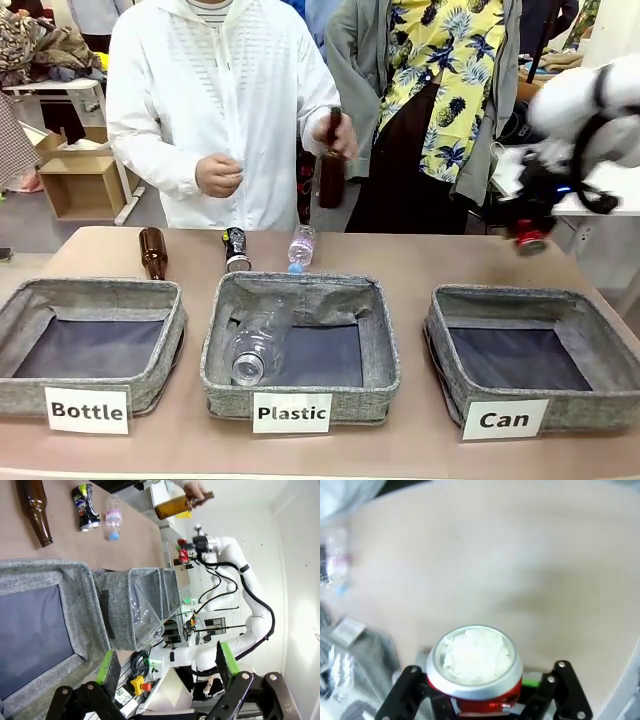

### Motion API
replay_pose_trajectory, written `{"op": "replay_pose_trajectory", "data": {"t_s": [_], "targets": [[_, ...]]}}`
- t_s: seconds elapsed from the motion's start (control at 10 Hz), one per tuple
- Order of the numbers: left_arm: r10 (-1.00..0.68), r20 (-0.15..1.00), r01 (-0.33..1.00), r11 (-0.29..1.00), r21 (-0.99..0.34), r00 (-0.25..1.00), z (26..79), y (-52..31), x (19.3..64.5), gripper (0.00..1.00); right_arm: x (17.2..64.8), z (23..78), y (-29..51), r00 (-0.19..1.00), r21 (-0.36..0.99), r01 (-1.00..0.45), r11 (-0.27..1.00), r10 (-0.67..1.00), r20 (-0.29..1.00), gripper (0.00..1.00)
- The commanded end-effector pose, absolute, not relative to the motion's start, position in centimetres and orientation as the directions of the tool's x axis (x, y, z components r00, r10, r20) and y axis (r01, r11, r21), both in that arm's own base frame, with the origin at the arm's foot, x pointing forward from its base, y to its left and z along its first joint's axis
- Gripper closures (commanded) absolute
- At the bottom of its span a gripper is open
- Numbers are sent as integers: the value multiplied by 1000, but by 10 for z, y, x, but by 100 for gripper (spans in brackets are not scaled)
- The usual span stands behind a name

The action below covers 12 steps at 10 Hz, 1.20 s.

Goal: Sort the can waste into the basket.
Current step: Pick up the can waste from the table and place it in the right Fabric basket.

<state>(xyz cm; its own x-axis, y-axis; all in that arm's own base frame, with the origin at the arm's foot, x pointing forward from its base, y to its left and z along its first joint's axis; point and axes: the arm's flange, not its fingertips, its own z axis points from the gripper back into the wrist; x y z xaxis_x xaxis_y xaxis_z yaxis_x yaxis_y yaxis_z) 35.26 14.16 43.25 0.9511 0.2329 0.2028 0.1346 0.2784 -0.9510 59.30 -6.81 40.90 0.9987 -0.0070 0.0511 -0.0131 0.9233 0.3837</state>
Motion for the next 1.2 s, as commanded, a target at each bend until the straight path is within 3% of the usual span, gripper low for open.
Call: {"op": "replay_pose_trajectory", "data": {"t_s": [0.0, 0.3, 0.5, 0.7, 1.0, 1.1], "targets": [[216, 225, 161, 279, -947, 950, 432, 142, 350, 0, 535, 426, -116, 995, 509, -96, 855, 80, 53, 100], [216, 225, 161, 279, -947, 950, 432, 142, 350, 0, 441, 448, -88, 898, 502, -429, 751, 418, 142, 100], [216, 225, 161, 279, -947, 950, 432, 142, 350, 0, 411, 445, -25, 722, 308, -679, 667, 682, 114, 100], [216, 225, 161, 279, -947, 950, 432, 142, 350, 0, 409, 431, 23, 580, 27, -814, 580, 815, -10, 100], [232, 202, 134, 278, -951, 952, 432, 141, 353, 0, 423, 417, 42, 429, 35, -898, 438, 892, -139, 100], [295, 338, 266, 256, -929, 894, 487, 176, 316, 0, 425, 415, 43, 403, 45, -909, 414, 903, -149, 100]]}}
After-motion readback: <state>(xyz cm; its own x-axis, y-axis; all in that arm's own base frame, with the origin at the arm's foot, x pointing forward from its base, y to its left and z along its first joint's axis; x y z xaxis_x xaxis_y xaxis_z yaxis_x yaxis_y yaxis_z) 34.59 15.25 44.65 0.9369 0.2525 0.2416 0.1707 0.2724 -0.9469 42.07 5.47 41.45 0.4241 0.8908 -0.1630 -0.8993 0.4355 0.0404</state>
